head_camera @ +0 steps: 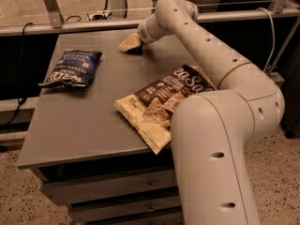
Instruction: Move rxbar blueberry near blue chip bag
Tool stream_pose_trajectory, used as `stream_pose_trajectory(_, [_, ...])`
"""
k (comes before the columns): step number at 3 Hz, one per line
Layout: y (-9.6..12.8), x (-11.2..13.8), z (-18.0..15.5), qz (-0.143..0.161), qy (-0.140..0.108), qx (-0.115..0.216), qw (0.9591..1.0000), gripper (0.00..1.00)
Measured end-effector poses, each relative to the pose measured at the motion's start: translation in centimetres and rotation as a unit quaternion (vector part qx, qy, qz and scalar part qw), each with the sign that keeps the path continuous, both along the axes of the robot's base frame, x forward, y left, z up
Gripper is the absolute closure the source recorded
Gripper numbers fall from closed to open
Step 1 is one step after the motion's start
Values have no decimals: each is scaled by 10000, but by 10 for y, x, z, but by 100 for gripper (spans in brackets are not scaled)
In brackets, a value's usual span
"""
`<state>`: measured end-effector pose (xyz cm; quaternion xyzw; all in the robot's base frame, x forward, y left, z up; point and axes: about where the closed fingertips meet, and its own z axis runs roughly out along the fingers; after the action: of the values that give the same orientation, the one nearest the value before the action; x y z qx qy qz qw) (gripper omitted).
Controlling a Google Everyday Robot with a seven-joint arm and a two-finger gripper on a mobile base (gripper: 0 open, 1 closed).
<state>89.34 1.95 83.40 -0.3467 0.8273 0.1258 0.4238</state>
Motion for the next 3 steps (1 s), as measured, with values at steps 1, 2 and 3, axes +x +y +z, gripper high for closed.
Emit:
stream_pose_trajectory(1, [-1, -1, 1, 13, -17, -7, 10000, 70])
stream_pose_trajectory(2, [-1, -1, 2, 14, -17, -8, 10000, 94])
stream_pose_trajectory(3, [-19, -17, 38, 315, -426, -210, 9984, 100])
